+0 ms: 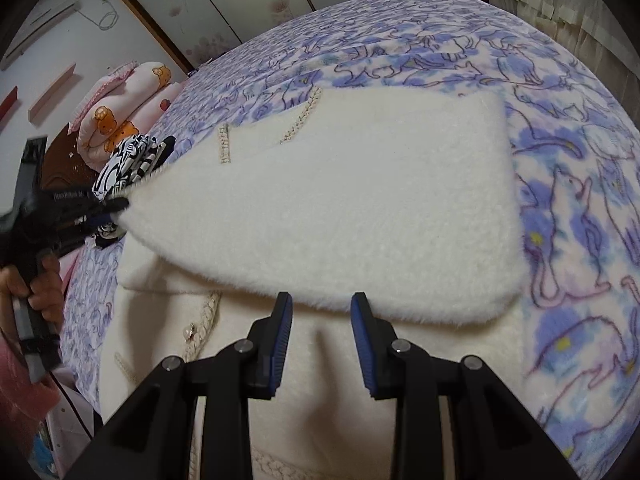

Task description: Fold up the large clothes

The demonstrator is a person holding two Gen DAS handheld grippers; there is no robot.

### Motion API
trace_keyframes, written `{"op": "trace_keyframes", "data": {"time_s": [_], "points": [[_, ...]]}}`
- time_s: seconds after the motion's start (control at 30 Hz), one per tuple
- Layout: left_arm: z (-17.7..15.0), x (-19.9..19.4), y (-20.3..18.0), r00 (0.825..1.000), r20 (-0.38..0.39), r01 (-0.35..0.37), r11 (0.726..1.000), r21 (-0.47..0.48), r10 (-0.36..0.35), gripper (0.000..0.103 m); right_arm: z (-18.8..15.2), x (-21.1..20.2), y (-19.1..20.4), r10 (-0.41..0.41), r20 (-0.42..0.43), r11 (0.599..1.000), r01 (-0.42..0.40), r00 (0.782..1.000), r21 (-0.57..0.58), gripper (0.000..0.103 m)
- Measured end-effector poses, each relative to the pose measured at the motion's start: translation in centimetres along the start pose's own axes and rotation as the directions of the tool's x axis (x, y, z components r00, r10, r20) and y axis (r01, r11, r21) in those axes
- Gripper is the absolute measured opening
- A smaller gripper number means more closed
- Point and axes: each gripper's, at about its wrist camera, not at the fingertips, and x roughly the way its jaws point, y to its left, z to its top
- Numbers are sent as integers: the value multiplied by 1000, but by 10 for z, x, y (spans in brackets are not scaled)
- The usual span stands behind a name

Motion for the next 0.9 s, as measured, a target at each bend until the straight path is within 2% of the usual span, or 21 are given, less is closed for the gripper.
{"op": "trace_keyframes", "data": {"time_s": [0.23, 0.3, 0.33, 0.37, 0.43, 0.47, 0.73, 0.83, 0.9], "points": [[0, 32, 18, 998, -43, -44, 997, -57, 42, 13, 11, 22, 6, -5, -4, 1000, 5, 1000, -29, 30], [-3, 40, 17, 996, -49, -72, 996, -52, 69, 13, 14, 28, 3, -25, -18, 999, 24, 1000, -35, 15], [-4, 42, 16, 995, -50, -83, 995, -46, 81, 13, 14, 30, 1, -41, -23, 999, 41, 999, -32, 2], [-6, 46, 15, 994, -54, -98, 995, -36, 96, 13, 15, 33, -5, -46, -35, 999, 46, 998, -18, 0], [-9, 53, 14, 990, -61, -125, 992, -14, 124, 13, 15, 35, -21, 3, -53, 1000, -1, 999, 30, 0], [-11, 56, 14, 989, -66, -135, 991, -5, 134, 13, 16, 34, -31, -2, -56, 999, 5, 998, 51, 0], [-17, 53, 12, 983, -81, -163, 987, 0, 163, 14, 11, 7, -80, -130, -11, 982, 130, 991, 136, 0], [-24, 47, 15, 982, -81, -173, 985, 13, 173, 15, 12, 9, -81, -140, -18, 980, 141, 990, 142, 0], [-29, 50, 21, 979, -99, -178, 984, 9, 178, 20, 13, 14, -77, -166, -26, 978, 168, 986, 120, 0]]}}
